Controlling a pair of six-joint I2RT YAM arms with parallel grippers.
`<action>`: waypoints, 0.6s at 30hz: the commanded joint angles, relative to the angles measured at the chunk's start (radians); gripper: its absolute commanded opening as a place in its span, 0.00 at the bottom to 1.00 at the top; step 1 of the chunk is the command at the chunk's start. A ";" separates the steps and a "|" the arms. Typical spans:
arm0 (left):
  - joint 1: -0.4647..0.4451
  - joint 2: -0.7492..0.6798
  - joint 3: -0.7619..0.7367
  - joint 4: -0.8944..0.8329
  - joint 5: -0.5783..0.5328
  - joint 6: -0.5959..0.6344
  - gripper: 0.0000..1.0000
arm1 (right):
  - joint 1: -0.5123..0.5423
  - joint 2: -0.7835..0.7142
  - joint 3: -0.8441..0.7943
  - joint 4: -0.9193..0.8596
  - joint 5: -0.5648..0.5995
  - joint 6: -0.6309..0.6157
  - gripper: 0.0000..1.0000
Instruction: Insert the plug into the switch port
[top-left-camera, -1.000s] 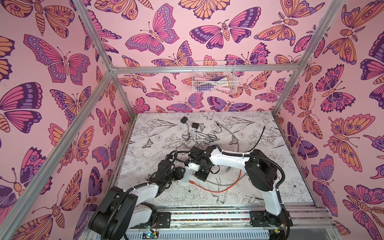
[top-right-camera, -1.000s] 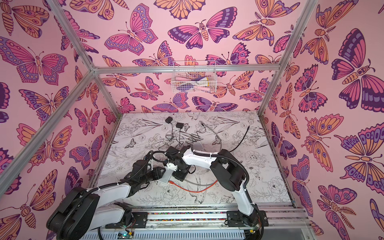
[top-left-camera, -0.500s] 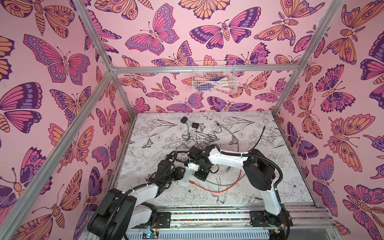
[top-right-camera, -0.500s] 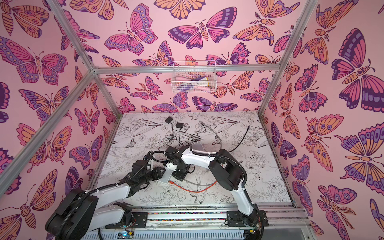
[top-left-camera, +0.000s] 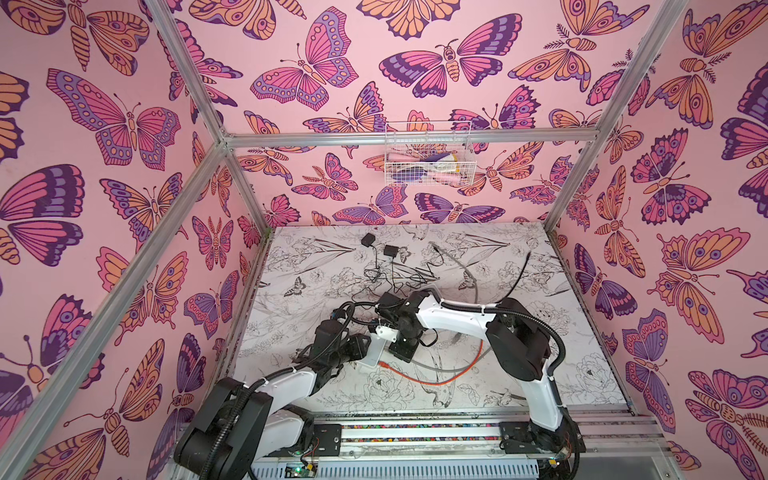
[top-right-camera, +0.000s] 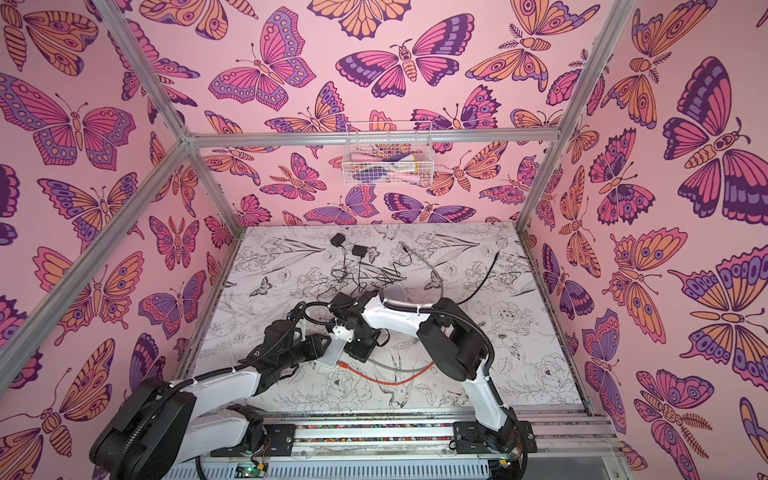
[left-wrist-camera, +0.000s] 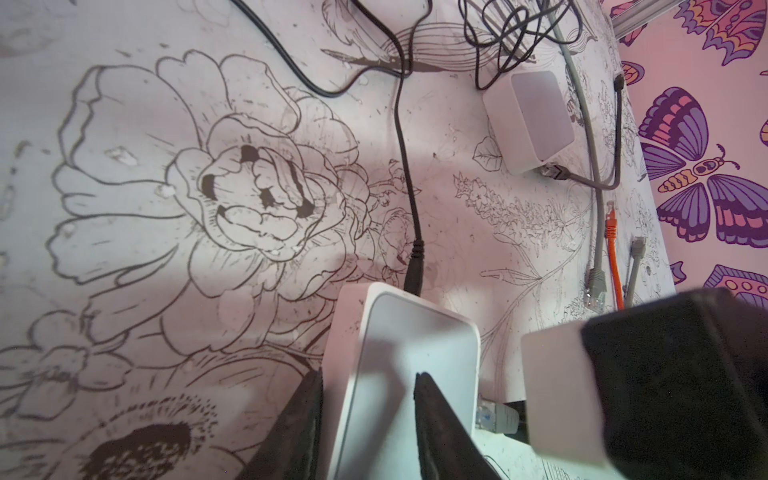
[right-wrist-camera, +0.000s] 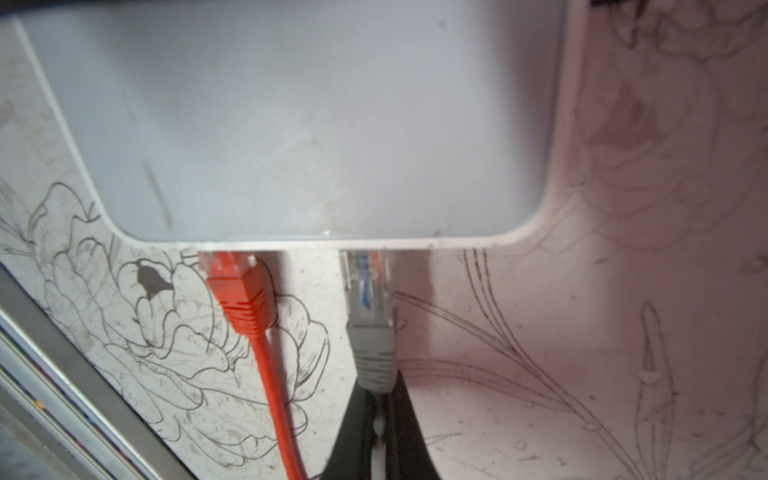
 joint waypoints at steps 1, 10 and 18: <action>-0.005 -0.017 -0.020 -0.007 0.005 0.021 0.39 | -0.010 0.028 0.040 -0.022 -0.007 0.011 0.00; -0.009 0.016 -0.009 -0.005 0.036 0.031 0.39 | -0.016 0.062 0.090 -0.044 -0.015 0.007 0.00; -0.017 0.029 -0.005 0.002 0.032 0.029 0.39 | -0.010 0.048 0.086 -0.029 -0.069 0.017 0.00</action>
